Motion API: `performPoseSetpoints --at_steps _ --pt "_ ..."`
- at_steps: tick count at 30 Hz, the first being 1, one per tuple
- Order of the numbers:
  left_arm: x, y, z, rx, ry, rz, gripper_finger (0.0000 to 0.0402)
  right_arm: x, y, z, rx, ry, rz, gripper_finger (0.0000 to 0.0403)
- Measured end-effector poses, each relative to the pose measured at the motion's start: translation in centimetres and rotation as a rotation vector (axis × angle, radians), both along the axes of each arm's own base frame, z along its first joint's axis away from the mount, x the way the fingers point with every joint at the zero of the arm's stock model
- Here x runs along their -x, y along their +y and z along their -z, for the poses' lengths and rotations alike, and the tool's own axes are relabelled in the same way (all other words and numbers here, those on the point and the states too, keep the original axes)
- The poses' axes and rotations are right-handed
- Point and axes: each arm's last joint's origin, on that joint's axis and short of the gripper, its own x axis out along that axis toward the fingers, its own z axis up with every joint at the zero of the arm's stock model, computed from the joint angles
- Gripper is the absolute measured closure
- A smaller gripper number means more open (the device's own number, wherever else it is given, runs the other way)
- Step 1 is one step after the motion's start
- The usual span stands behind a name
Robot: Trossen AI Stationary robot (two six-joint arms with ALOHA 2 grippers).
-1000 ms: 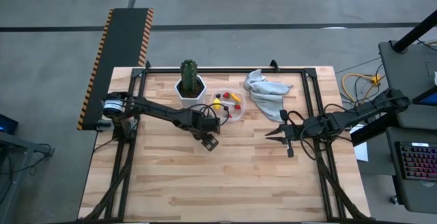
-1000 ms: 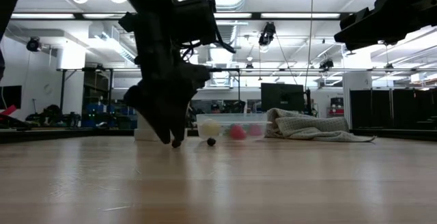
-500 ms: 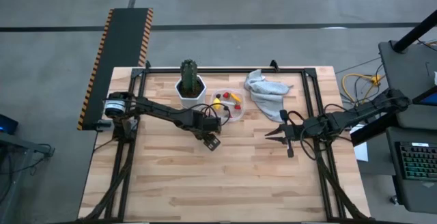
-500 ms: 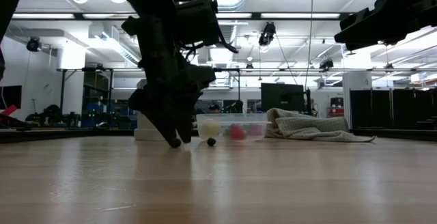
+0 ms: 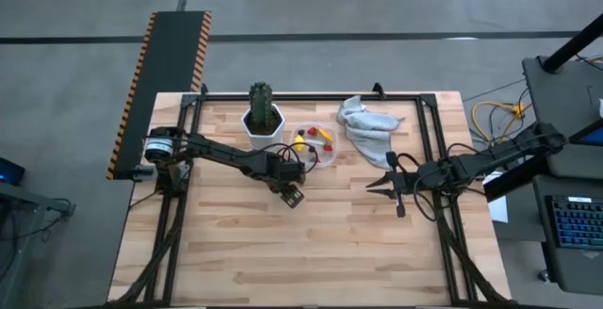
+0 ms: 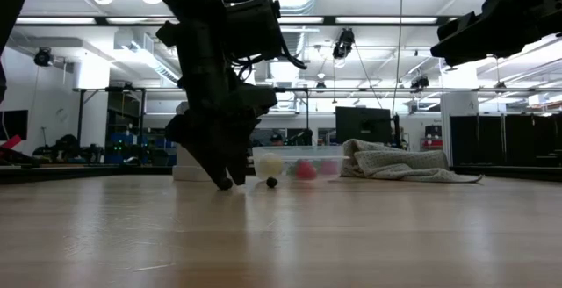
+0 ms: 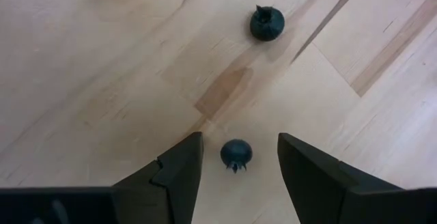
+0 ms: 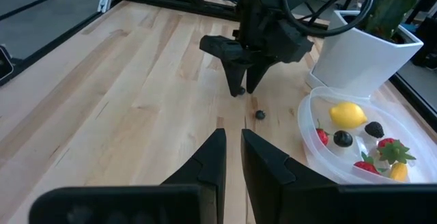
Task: Pick and placing Produce into tupperware
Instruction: Put the bottom blueberry into the transparent bin
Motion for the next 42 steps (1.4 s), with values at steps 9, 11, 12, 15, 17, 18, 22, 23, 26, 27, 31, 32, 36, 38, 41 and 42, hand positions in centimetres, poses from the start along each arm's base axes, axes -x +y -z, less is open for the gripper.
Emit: performPoseSetpoints --at_steps 9,11,12,15,17,18,22,23,26,27,31,32,36,38,41,42 --pt "0.2 0.0 0.2 0.002 0.008 0.005 0.0233 0.0 0.0 0.0 0.0 0.001 0.0 0.0364" --pt "0.2 0.0 0.3 0.002 0.011 0.004 0.0244 0.0 0.0 0.0 0.0 0.001 0.0 0.0364" --pt "0.3 0.0 0.4 0.002 0.013 0.004 0.0251 0.0 0.0 0.0 0.0 0.001 0.0 0.0364" --pt "0.3 0.0 0.4 0.001 0.012 0.004 0.0271 0.0 0.0 0.0 0.0 0.001 0.0 0.0364" --pt "0.3 0.0 0.4 0.0 0.013 0.004 0.0284 0.0 0.0 0.0 0.0 0.001 0.0 0.0364" --pt "0.3 0.0 0.4 0.0 0.014 0.003 0.029 0.0 0.0 0.0 0.0 0.001 0.0 0.0364" --pt "0.5 0.0 0.6 -0.003 0.02 0.003 0.0323 0.0 0.0 0.0 0.0 0.001 0.0 0.0364" --pt "0.5 0.1 0.7 -0.004 0.021 0.003 0.0333 0.0 0.0 0.0 0.0 0.001 0.0 0.0364" --pt "0.8 0.1 1.0 -0.005 0.028 0.01 0.0367 0.0 0.0 0.0 0.0 0.001 0.0 0.0364" --pt "0.9 0.1 1.1 -0.005 0.032 0.018 0.0378 0.0 0.0 0.0 0.0 0.001 0.0 0.0364" --pt "1.0 0.3 1.3 0.007 0.04 0.021 0.0382 0.0 0.0 0.0 0.0 0.001 0.0 0.0364" --pt "1.0 0.3 1.3 0.013 0.041 0.022 0.0382 0.0 0.0 0.0 0.0 0.001 0.0 0.0364" --pt "1.0 0.5 1.3 0.032 0.043 0.027 0.0382 0.0 0.0 0.0 0.0 0.001 0.0 0.0364" --pt "1.1 0.5 1.4 0.033 0.044 0.035 0.0382 0.0 0.0 0.0 0.0 0.001 0.0 0.0364" --pt "1.1 0.6 1.4 0.035 0.045 0.044 0.0382 0.0 0.0 0.0 0.005 0.0 -0.002 0.0364" --pt "1.1 0.7 1.4 0.039 0.044 0.048 0.0382 0.0 0.0 0.0 0.005 0.0 -0.002 0.0364"
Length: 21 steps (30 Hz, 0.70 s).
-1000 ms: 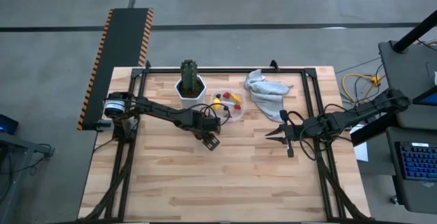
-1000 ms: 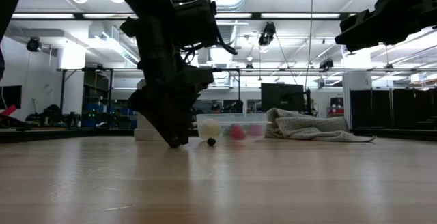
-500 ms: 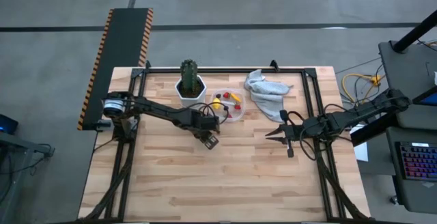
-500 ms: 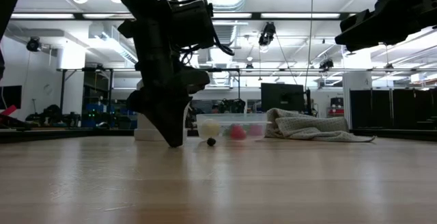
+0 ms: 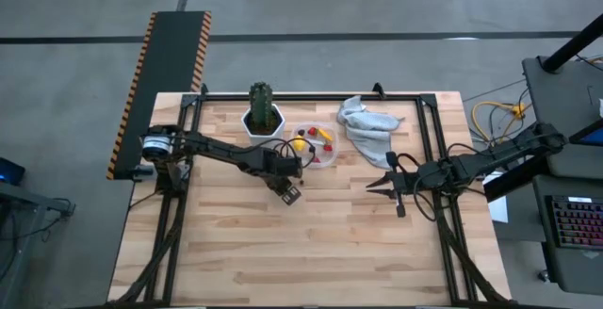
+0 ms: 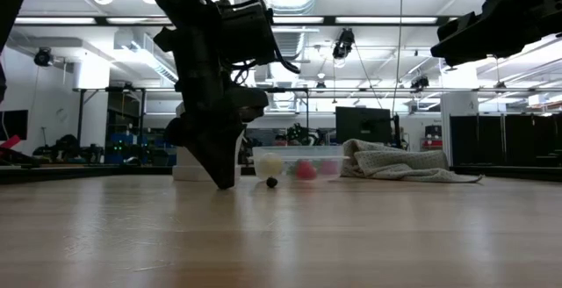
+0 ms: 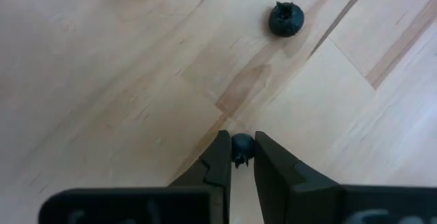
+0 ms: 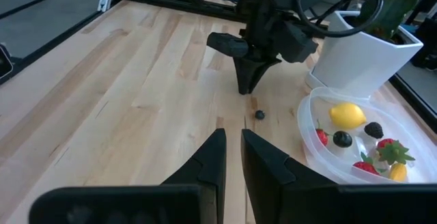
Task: Pick and placing Produce into tupperware
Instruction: Put the bottom blueberry into the transparent bin
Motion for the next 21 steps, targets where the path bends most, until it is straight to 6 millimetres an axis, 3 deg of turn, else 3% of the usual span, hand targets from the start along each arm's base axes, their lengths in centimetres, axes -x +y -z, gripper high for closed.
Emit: performPoseSetpoints --at_steps 21 --pt "-0.5 0.1 -1.4 -0.025 -0.014 0.04 0.0382 0.0 0.0 0.0 0.003 -0.001 -0.001 0.0364"
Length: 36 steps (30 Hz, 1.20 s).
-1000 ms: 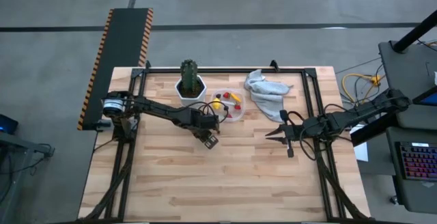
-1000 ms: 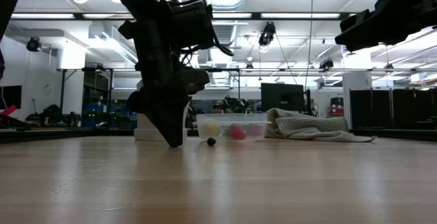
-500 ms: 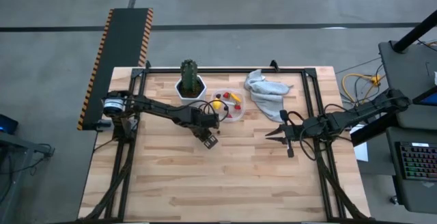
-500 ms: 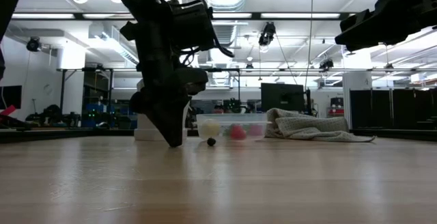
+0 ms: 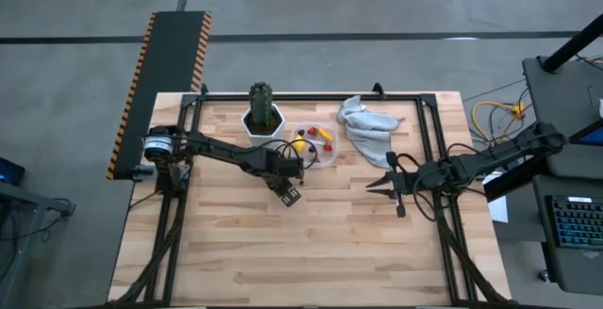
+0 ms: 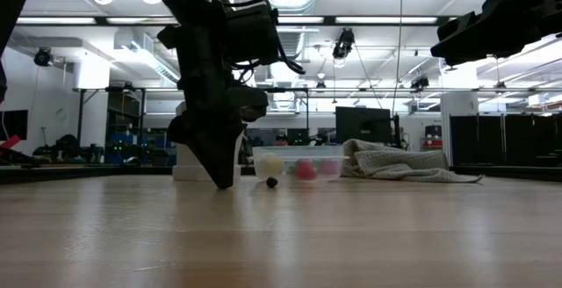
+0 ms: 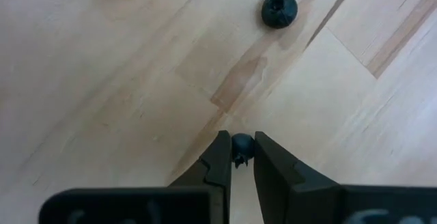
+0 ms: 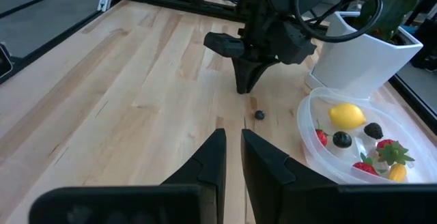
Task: Pick and placing Produce into tupperware
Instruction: Put the bottom blueberry into the transparent bin
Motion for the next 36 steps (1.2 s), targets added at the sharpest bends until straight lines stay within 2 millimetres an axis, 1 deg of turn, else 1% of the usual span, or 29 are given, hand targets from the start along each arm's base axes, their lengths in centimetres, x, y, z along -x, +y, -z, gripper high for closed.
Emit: performPoseSetpoints --at_steps 12,15,23,27,31,36 --pt "0.0 0.0 -1.3 -0.018 -0.041 0.0 0.0384 0.0 0.0 0.0 0.0 0.0 0.0 0.0364" --pt "-0.3 0.1 -1.7 -0.042 -0.063 0.01 0.0384 0.0 0.0 0.0 0.0 0.0 0.0 0.0364" --pt "-2.2 0.7 -4.9 -0.157 -0.169 0.042 0.0384 0.0 0.0 0.0 0.0 -0.001 0.0 0.0364" --pt "-2.9 1.8 -6.3 -0.248 -0.208 0.034 0.0384 0.0 0.0 0.0 -0.001 -0.001 0.0 0.0364" --pt "-3.4 3.3 -7.6 -0.32 -0.238 0.021 0.0384 0.0 0.0 0.0 -0.001 -0.001 0.0 0.0364" --pt "-3.4 5.6 -8.3 -0.388 -0.243 -0.006 0.0384 0.0 0.0 0.0 -0.001 -0.001 0.0 0.0364"
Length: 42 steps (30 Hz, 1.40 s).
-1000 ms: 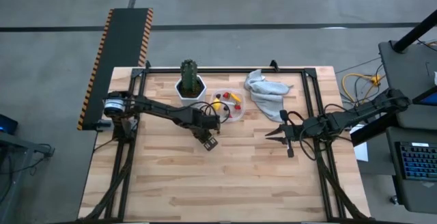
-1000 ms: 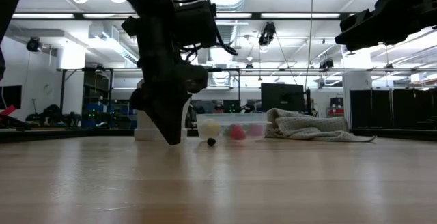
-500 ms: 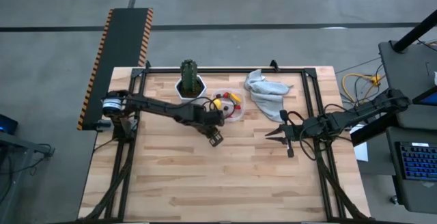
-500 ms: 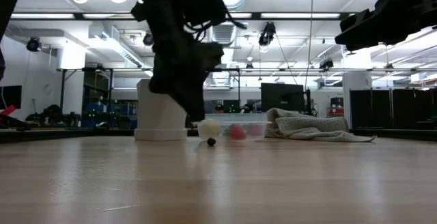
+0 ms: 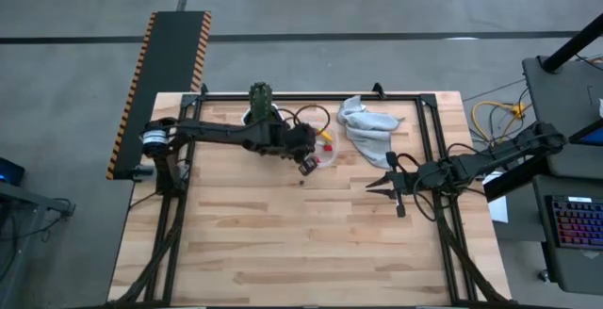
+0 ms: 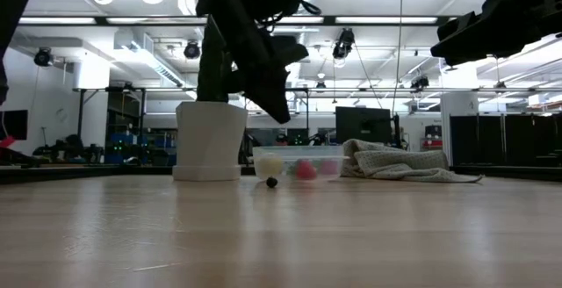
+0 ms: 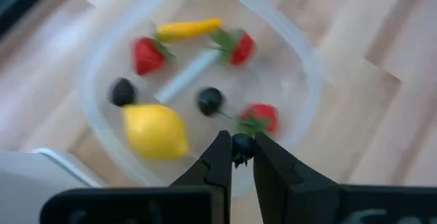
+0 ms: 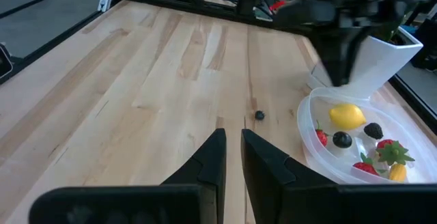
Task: Pick and placing Produce into tupperware
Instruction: Put the bottom blueberry into the transparent bin, then put the blueberry into the transparent bin
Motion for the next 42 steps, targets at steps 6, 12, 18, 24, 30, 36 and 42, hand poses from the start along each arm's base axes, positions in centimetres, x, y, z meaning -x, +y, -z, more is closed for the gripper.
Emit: performPoseSetpoints --at_steps 6,12,18,24,30,36,42 --pt "-0.2 1.5 0.6 -0.019 0.011 -0.014 0.0385 0.0 0.0 0.0 0.0 0.0 0.0 0.0364" --pt "-1.1 1.7 2.3 -0.022 0.031 0.003 0.0385 0.0 0.0 0.0 0.0 0.0 0.0 0.0364" --pt "-1.6 1.8 2.9 -0.023 0.05 0.008 0.0385 0.0 0.0 0.0 0.0 0.0 0.0 0.0364" --pt "-1.8 1.8 3.1 -0.028 0.058 0.02 0.0385 0.0 0.0 0.0 0.0 0.001 0.0 0.0364" --pt "-1.9 1.8 3.1 -0.029 0.05 0.02 0.0331 0.0 0.0 0.0 0.001 0.003 0.0 0.0364" --pt "-2.0 1.9 3.0 -0.034 0.035 0.021 0.0302 0.0 0.0 0.0 0.001 0.003 0.0 0.0364" --pt "-2.0 1.9 3.0 -0.035 0.035 0.021 0.0299 0.0 0.0 0.0 0.0 0.003 0.0 0.0364"
